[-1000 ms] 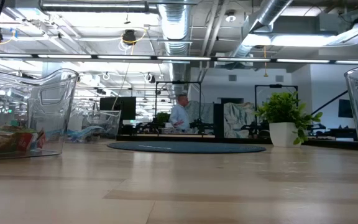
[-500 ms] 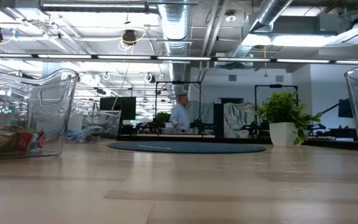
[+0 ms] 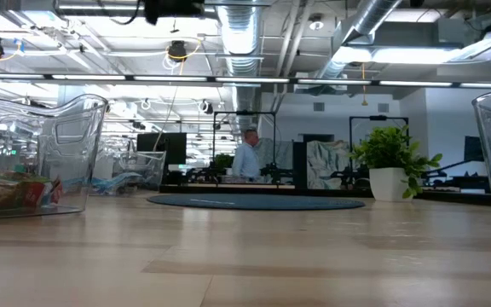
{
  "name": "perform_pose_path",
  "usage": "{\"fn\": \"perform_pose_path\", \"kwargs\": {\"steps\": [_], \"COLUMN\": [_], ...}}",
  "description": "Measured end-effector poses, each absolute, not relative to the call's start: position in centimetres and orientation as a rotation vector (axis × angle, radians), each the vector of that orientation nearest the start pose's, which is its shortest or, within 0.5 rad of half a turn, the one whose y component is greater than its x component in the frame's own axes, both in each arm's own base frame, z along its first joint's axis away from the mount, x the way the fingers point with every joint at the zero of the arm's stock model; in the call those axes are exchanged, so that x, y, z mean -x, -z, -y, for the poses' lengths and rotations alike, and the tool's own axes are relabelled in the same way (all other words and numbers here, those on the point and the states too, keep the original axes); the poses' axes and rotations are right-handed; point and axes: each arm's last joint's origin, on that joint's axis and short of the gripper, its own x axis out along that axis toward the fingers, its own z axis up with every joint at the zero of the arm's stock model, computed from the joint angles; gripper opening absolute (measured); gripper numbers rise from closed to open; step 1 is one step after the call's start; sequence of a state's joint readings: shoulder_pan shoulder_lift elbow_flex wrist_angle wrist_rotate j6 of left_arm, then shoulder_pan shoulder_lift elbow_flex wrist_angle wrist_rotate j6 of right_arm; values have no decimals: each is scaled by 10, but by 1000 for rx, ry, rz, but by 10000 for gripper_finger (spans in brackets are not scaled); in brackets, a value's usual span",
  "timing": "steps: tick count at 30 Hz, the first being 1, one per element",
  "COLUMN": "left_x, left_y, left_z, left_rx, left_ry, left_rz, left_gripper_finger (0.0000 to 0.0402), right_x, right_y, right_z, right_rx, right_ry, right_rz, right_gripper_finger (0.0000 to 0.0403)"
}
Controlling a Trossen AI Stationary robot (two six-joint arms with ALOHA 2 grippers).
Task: Pick and place Granola Bars by type
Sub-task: Return to Home Position
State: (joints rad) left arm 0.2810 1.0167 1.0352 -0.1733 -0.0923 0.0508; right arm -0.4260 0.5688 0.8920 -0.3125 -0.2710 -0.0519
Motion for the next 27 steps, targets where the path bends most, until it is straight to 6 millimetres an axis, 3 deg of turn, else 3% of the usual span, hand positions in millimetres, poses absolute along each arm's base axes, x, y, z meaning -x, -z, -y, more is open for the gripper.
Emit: {"fn": "perform_pose_path", "kwargs": {"steps": [7, 21, 27], "left_x": [-182, -140, -133], "left_y": [-349, -334, -318], "left_z": [-54, -40, -37], "left_rx": [39, -17, -11], "left_ry": [-372, -337, -306], "left_rz": [-115, -16, 82], "left_gripper_finger": [171, 171, 171], "right_x": [-108, -59, -70], "right_y": [-344, -332, -311], "right_z": [30, 10, 11], "right_rx": [27, 62, 14], "right_ry": [130, 124, 110], "right_rz": [12, 66, 74], "right_gripper_finger": [253, 253, 253]}}
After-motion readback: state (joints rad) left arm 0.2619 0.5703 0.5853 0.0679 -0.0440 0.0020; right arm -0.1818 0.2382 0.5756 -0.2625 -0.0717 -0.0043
